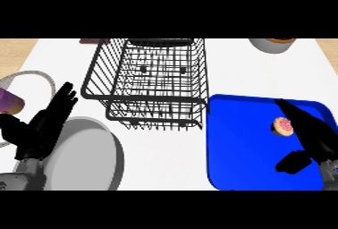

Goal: Pick the cupcake from the tray and place it in the tiered basket

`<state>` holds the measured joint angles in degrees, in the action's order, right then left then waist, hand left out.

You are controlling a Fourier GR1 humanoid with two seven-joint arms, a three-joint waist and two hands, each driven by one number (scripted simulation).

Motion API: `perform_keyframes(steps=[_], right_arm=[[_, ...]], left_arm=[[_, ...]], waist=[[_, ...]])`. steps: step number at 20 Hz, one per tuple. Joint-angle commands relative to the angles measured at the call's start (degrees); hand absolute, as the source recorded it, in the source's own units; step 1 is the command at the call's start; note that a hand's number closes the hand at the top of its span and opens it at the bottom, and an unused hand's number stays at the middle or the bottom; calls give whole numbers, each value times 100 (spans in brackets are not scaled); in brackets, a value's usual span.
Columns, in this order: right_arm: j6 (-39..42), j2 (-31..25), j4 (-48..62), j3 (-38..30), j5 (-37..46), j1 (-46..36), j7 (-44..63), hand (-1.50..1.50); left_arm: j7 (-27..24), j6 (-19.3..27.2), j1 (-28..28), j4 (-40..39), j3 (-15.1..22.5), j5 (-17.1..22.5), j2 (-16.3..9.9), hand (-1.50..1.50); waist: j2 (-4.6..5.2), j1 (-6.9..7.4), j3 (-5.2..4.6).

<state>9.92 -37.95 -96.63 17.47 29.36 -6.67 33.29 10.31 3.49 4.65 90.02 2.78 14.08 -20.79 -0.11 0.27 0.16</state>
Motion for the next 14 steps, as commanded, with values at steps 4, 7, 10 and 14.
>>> perform_keyframes(steps=[4, 7, 10, 14], right_arm=[[-402, 640, 1121, -90, 919, -199, -646, -150], [-559, 442, 1157, -426, 1089, 62, -1048, -150], [-771, 639, 2106, -527, 1344, -396, -1481, -150], [-780, 724, 1542, -632, 1591, 134, -1404, -150]], left_arm=[[-159, -183, -238, -141, -36, -252, 267, 0], [269, -321, -175, 217, -224, -55, 193, 0], [53, -392, -266, 8, -247, -176, 268, 0], [227, -254, 10, -45, -196, -490, 460, 0]], waist=[[14, -11, -16], [8, -23, -16], [16, 6, -15], [7, -48, -17]])
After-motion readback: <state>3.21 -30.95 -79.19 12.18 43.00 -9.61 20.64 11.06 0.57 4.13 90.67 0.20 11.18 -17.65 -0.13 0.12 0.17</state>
